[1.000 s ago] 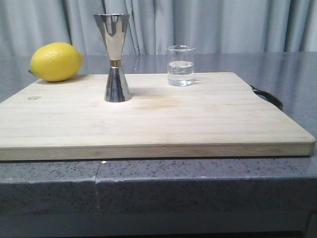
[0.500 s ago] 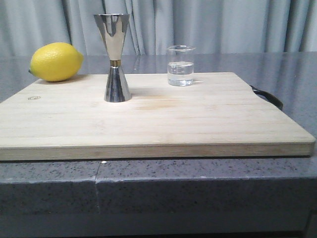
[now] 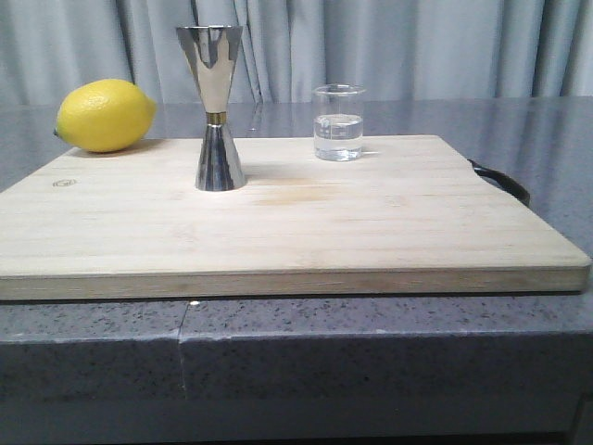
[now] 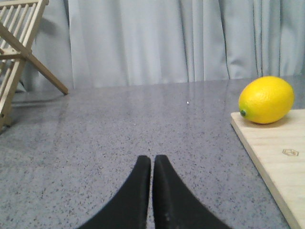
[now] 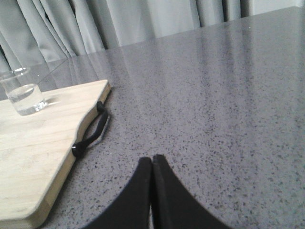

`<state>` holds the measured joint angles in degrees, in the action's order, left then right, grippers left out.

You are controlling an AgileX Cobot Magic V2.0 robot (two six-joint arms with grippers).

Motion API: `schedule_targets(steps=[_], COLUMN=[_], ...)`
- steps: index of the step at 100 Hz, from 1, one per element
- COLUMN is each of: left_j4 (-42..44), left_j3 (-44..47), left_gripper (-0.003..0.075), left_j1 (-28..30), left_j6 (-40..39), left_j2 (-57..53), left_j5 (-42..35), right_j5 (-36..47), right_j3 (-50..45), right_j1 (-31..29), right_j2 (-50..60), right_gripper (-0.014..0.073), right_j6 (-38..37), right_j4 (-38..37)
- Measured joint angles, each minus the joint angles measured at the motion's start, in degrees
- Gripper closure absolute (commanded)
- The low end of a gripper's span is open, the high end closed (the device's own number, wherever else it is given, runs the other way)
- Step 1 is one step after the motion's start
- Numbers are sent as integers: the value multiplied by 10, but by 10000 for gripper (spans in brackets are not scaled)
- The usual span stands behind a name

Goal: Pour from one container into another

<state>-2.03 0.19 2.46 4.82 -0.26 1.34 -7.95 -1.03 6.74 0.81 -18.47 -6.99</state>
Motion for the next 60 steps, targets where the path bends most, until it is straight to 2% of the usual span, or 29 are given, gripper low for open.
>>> schedule_targets(steps=[13, 22, 33, 42, 48, 60], left_j4=[-25, -98, -207, -254, -265, -270], left_j3=[0, 0, 0, 0, -2, -32], left_gripper=[739, 739, 740, 740, 740, 740], left_j1=[0, 0, 0, 0, 0, 0], left_j6=[-1, -21, -90, -159, -196, -222], left_j2=[0, 0, 0, 0, 0, 0], left_j5=[-31, -69, -116, -124, -117, -56], right_j5=[44, 105, 208, 265, 246, 113], right_j3=[0, 0, 0, 0, 5, 62], right_j1=[0, 0, 0, 0, 0, 0], right_j2=[0, 0, 0, 0, 0, -9], right_gripper=[662, 662, 662, 662, 662, 662], right_j6=[0, 0, -9, -59, -109, -168], right_j4=[0, -2, -3, -3, -2, 0])
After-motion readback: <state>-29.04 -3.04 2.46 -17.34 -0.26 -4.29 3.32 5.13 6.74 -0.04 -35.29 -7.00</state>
